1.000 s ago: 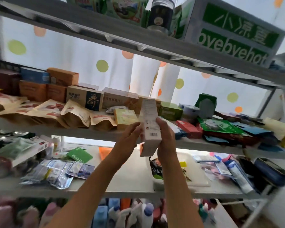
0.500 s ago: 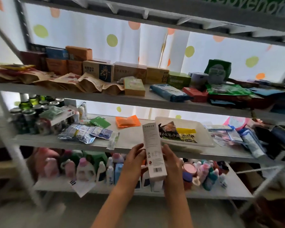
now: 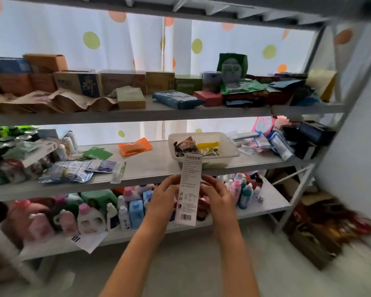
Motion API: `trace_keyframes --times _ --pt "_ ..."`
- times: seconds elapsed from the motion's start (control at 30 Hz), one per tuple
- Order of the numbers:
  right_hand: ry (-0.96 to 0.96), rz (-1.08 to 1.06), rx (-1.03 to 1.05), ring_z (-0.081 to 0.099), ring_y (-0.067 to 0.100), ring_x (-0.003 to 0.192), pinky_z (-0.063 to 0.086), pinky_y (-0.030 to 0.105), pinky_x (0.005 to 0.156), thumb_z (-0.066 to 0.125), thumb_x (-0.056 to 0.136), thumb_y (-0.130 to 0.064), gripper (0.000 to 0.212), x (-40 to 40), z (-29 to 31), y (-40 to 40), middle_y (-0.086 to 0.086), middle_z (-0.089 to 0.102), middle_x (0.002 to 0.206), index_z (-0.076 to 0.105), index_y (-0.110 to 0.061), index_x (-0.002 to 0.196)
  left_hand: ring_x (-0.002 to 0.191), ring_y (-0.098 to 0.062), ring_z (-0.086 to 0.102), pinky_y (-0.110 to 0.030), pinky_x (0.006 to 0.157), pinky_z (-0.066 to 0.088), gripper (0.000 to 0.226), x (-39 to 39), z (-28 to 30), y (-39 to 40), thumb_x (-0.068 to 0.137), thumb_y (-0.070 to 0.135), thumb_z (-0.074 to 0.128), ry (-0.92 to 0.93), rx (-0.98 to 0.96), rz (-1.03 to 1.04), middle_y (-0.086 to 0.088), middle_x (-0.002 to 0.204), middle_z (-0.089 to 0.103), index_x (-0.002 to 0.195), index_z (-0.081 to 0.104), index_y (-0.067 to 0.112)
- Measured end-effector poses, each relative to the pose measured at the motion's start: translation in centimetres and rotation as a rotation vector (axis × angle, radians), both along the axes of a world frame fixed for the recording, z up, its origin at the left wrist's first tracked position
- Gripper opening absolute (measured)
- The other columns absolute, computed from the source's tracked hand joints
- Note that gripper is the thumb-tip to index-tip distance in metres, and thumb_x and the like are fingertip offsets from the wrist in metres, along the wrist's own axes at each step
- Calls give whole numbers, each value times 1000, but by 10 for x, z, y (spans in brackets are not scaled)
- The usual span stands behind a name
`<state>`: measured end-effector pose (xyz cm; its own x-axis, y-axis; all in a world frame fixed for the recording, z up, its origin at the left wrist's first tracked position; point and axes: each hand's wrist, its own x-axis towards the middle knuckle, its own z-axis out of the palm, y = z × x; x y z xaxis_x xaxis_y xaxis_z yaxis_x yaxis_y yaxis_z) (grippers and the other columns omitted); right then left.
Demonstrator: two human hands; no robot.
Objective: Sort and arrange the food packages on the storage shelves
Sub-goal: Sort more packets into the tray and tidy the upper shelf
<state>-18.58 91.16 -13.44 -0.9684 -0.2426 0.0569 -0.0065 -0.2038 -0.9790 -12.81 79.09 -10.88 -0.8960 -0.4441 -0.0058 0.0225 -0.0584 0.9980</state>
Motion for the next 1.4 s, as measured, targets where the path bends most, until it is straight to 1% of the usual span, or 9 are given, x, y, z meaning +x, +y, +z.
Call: trace_keyframes --times 0.27,0.4,0.5,0.63,0.83,0.97,1.13,1.27,1.4 --pt "-108 -34 24 69 22 106 61 39 87 59 100 -23 20 21 -4 28 -2 78 96 77 -15 100 97 -5 57 -23 70 46 26 17 -11 19 106 22 39 -48 -32 -4 8 103 63 100 63 31" --pt "-168 -62 -1 69 22 104 62 30 77 67 94 -32 24 29 -6 24 2 78 97 75 -9 99 101 -1 58 -31 80 46 35 28 -17 21 97 50 42 2 64 -11 13 107 69 110 66 28" --pt "-169 -54 14 71 21 102 61 34 83 67 92 -39 31 30 -7 20 1 79 98 74 -10 98 103 -4 59 -37 88 48 43 31 -18 21 86 59 44 40 68 -19 16 111 66 114 61 33" --pt "-149 -26 9 74 18 97 61 36 86 70 78 -45 43 32 -7 15 0 79 96 72 -10 101 102 -10 61 -29 84 51 49 29 -18 15 88 48 57 9 103 9 6 115 61 129 44 25" --pt "-134 33 3 70 23 107 58 42 95 66 93 -10 25 31 -27 18 0 76 105 70 -17 117 106 -15 61 -22 73 52 33 30 -35 16 101 13 46 -22 91 -34 -1 123 60 125 49 35" --pt "-132 66 12 70 20 107 60 41 91 60 95 -2 37 30 -32 22 0 76 109 66 -22 126 108 -20 59 -28 75 51 36 30 -41 20 102 11 43 -27 47 -67 -1 123 59 117 57 40" --pt "-181 -19 27 70 23 104 62 40 84 51 98 2 33 25 -31 31 4 76 105 72 -17 116 107 -17 62 -28 80 51 35 23 -36 27 104 9 35 -29 41 -53 0 113 67 110 66 25" --pt "-191 -75 0 69 19 105 63 41 83 54 102 -8 23 22 -33 41 0 76 103 75 -14 107 105 -15 64 -26 79 51 30 19 -38 33 105 16 37 -20 59 -12 2 106 70 102 66 13" --pt "-192 -85 -41 71 23 105 60 36 80 55 101 -21 22 22 -34 51 5 77 106 73 -12 109 108 -16 66 -36 92 54 30 12 -40 41 103 27 43 -31 118 -30 4 106 73 102 67 9"
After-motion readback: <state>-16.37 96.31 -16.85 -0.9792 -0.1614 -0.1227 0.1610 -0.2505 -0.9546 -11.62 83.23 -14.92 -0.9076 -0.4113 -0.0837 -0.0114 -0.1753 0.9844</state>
